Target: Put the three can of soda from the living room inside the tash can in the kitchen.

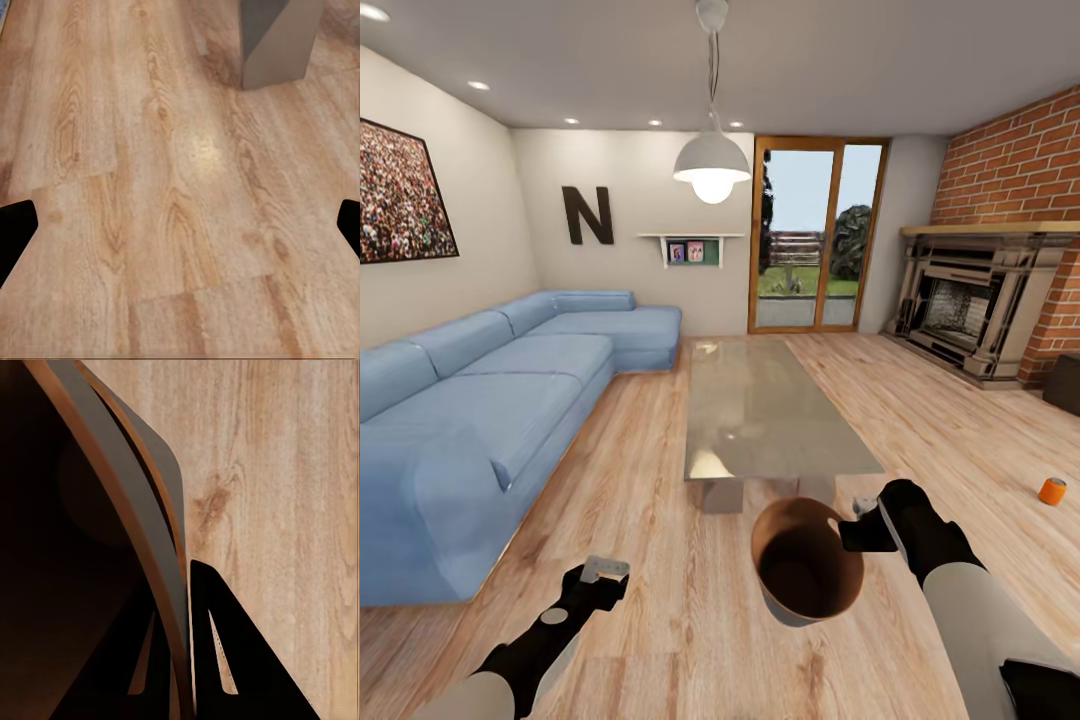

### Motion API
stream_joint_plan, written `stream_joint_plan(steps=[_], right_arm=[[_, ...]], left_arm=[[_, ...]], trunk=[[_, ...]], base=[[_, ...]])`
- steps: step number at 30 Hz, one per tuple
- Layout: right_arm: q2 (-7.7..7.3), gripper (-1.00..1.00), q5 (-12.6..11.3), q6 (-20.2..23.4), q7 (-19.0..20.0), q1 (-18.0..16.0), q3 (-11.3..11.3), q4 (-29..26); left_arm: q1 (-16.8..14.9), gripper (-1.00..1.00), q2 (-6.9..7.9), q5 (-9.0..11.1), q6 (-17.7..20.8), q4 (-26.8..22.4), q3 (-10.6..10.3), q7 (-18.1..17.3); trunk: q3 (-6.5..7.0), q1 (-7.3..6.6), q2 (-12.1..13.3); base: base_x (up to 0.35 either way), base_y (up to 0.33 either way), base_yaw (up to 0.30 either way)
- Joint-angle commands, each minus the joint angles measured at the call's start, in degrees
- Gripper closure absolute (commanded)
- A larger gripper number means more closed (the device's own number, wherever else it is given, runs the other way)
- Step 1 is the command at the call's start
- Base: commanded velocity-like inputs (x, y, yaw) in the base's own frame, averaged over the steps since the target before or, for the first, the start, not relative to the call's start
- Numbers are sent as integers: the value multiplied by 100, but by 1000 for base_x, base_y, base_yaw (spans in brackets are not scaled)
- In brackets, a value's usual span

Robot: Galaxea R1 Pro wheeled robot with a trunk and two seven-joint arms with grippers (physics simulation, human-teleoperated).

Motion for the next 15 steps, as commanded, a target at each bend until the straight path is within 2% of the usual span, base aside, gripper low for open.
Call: stream_joint_plan(steps=[1,10,13,14,15], right_arm=[[2,100,-154,24,30,-3,-10,-2],[0,100,-150,24,27,3,-32,5],[4,100,-149,24,27,5,-30,6],[6,100,-149,24,24,6,-28,6],[6,100,-149,24,24,6,-28,6]], left_arm=[[5,-100,0,0,-24,29,0,0],[26,-100,7,7,-471,420,0,3],[41,-100,4,6,-789,445,0,5],[106,-100,3,7,-1199,518,0,2],[119,-100,3,7,-1264,541,0,1]], trunk=[[-17,22,-42],[-179,220,-403],[-233,286,-523],[-251,308,-564],[-269,330,-604]], base=[[0,0,0],[0,0,0],[0,0,0],[0,0,0],[0,0,0]])
